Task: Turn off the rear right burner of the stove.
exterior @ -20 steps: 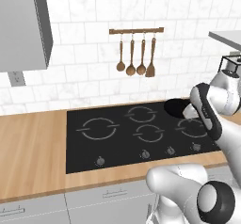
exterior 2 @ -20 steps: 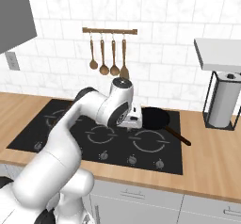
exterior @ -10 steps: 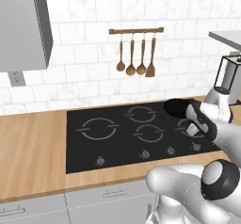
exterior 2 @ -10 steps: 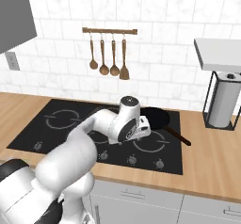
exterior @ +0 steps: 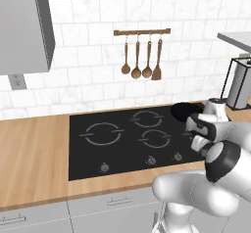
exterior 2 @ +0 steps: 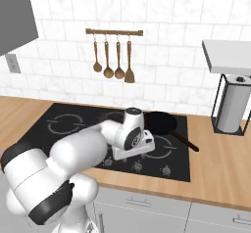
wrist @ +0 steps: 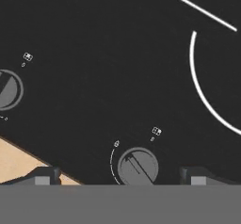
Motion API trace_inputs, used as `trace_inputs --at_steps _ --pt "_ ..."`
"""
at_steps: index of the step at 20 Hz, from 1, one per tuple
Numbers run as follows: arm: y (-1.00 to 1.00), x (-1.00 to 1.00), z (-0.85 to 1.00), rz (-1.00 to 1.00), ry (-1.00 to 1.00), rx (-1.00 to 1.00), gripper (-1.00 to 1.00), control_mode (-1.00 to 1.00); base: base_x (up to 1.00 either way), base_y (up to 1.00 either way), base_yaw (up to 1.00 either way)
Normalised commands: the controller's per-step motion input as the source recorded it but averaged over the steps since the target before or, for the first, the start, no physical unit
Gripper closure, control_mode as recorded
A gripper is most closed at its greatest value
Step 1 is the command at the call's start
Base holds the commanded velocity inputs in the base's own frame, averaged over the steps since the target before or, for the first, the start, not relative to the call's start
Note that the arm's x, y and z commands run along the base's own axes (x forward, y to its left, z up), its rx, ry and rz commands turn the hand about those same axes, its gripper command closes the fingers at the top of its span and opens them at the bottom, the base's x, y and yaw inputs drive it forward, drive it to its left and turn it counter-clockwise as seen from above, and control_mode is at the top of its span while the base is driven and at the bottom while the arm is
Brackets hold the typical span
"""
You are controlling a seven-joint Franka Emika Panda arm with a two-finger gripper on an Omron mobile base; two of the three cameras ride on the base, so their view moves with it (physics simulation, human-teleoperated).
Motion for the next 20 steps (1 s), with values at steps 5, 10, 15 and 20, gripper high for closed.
trace_inputs --at_steps 5,10,15,20 --pt "-0.06 -0.04 -0.2 0.0 0.06 0.0 -1.0 -1.0 0.0 0.0 0.0" --pt "-0.3 0.0 -0.22 0.01 0.0 0.0 -1.0 -1.0 0.0 0.0 0.0" --pt "-0.09 0.0 -0.21 0.01 0.01 0.0 -1.0 -1.0 0.0 0.0 0.0" --pt "0.08 0.0 -0.04 0.0 0.0 0.0 -1.0 -1.0 0.0 0.0 0.0"
